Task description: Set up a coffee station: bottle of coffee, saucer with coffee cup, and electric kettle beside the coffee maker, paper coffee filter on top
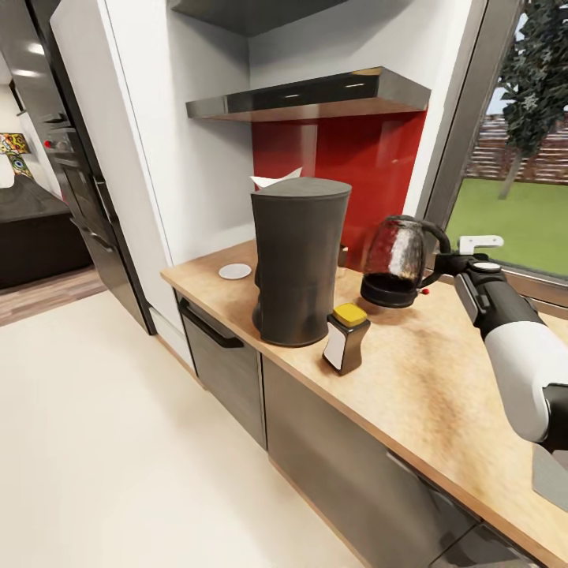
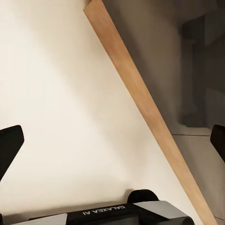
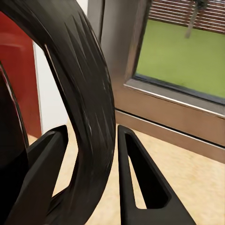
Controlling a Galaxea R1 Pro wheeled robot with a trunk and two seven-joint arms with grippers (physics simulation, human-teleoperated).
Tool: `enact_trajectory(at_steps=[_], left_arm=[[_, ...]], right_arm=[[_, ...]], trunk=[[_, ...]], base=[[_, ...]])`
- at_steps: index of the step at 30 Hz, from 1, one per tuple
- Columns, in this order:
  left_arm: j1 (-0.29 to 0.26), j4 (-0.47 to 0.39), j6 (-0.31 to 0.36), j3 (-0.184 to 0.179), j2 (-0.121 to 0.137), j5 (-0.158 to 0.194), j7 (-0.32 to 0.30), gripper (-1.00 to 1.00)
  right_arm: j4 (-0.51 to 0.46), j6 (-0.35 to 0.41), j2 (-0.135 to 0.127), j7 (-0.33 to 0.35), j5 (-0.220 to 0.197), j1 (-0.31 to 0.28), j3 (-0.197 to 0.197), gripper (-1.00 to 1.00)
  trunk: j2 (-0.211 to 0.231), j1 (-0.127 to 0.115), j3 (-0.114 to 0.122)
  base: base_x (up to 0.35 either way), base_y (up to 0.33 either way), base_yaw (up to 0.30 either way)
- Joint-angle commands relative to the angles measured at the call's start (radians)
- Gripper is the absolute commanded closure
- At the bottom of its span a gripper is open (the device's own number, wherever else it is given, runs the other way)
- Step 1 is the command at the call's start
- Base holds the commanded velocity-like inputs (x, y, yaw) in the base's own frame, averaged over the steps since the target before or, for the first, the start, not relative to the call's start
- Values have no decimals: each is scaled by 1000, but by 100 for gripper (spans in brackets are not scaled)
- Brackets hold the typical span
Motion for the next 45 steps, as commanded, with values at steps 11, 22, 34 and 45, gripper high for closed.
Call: enact_trajectory(at_steps=[11, 22, 34, 45], left_arm=[[-1, 0, -7, -8, 0, 5, -2, -100], [-1, 0, -7, -8, 0, 5, -2, -100], [-1, 0, -7, -7, 0, 5, -2, -100], [-1, 0, -7, -7, 0, 5, -2, -100]], right_arm=[[-2, 7, -1, 58, 8, -1, -3, 100], [-1, 8, 0, 117, 9, -1, -3, 100], [-1, 8, 0, 119, 9, -1, -3, 100], [-1, 8, 0, 119, 9, -1, -3, 100]], trunk=[[-1, 0, -1], [-1, 0, -1], [-1, 0, -1], [-1, 0, -1]], base=[[0, 0, 0], [0, 0, 0], [0, 0, 56], [0, 0, 38]])
